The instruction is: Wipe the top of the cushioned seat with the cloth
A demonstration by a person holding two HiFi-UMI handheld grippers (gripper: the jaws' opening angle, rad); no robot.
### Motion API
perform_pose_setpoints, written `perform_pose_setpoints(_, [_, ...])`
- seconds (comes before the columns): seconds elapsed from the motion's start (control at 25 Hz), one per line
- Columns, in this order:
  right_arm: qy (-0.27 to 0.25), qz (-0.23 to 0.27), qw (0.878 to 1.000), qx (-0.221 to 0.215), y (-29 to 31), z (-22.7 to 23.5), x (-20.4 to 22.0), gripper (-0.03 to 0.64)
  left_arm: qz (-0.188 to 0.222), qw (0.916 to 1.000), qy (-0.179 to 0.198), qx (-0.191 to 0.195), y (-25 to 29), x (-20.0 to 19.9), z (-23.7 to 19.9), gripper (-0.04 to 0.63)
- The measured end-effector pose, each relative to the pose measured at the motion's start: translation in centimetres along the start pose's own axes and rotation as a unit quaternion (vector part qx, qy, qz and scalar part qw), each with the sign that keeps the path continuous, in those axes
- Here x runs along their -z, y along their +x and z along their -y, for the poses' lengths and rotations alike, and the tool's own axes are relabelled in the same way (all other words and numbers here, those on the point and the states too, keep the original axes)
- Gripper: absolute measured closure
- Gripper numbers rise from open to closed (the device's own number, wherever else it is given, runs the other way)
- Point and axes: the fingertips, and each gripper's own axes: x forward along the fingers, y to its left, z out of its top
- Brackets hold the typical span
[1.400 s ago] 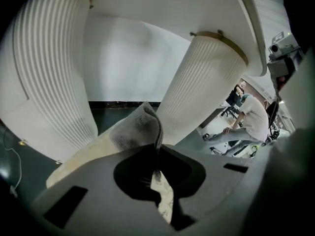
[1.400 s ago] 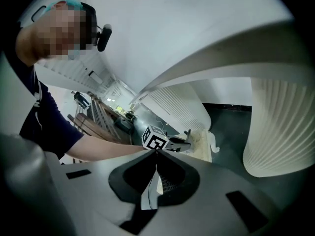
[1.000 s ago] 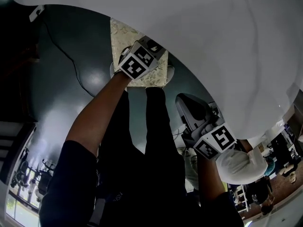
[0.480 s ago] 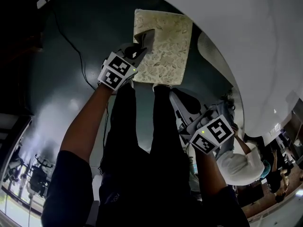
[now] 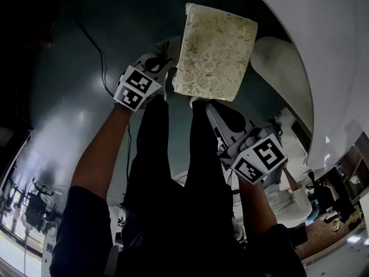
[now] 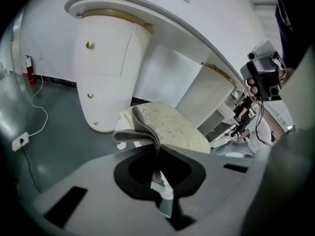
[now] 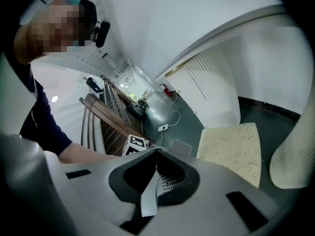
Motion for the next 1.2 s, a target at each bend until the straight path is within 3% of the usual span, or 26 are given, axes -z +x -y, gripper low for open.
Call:
perform_pose_setpoints(0.48, [0.004,0.001,1.0,0.014,-3.1,2.9,0.4,0.591,-0.015,0.9992,0.019,0.031,6.1,-1.0,4.4,0.58])
perform_pose_setpoints(1.2, [0.026,0.035,0.998,0.053,-13.3,9.9,1.6,0.591,-0.025,0.9943,0.052,0.09,15.8,-5.1,16.3,0.581])
